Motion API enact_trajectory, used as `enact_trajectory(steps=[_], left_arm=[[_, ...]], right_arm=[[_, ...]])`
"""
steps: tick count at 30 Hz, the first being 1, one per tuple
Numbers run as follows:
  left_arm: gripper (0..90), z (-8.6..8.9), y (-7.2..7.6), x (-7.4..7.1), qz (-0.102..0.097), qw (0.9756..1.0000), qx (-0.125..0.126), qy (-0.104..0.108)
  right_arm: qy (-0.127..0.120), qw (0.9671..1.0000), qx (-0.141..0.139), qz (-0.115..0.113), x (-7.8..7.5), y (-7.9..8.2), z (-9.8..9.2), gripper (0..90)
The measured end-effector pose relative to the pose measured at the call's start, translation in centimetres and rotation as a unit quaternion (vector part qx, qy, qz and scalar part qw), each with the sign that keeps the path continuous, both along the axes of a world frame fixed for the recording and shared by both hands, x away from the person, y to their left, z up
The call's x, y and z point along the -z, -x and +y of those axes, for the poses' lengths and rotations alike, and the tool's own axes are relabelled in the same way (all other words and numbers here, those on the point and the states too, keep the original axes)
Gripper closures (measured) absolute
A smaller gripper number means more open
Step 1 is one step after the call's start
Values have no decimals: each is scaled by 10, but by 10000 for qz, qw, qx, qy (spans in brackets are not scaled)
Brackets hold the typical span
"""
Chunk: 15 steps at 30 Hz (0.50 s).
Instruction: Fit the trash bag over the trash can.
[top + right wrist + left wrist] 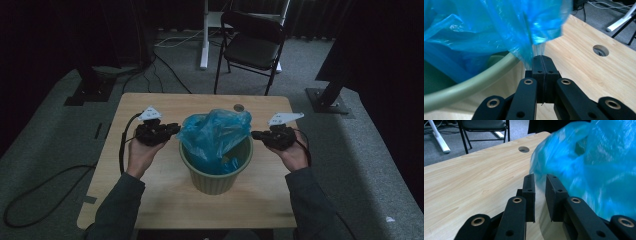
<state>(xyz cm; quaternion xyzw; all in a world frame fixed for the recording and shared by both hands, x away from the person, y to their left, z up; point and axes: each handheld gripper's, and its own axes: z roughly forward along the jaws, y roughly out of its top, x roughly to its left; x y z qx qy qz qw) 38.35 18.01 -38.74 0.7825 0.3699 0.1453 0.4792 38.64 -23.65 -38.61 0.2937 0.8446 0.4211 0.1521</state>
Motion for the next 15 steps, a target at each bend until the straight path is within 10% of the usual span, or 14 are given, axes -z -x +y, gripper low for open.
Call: enact_trajectory(steps=[15], left_arm=[[607, 13, 20, -12, -320, 9987, 271, 283]], right_arm=[[-396, 9989, 66, -250, -14, 10, -11, 780]])
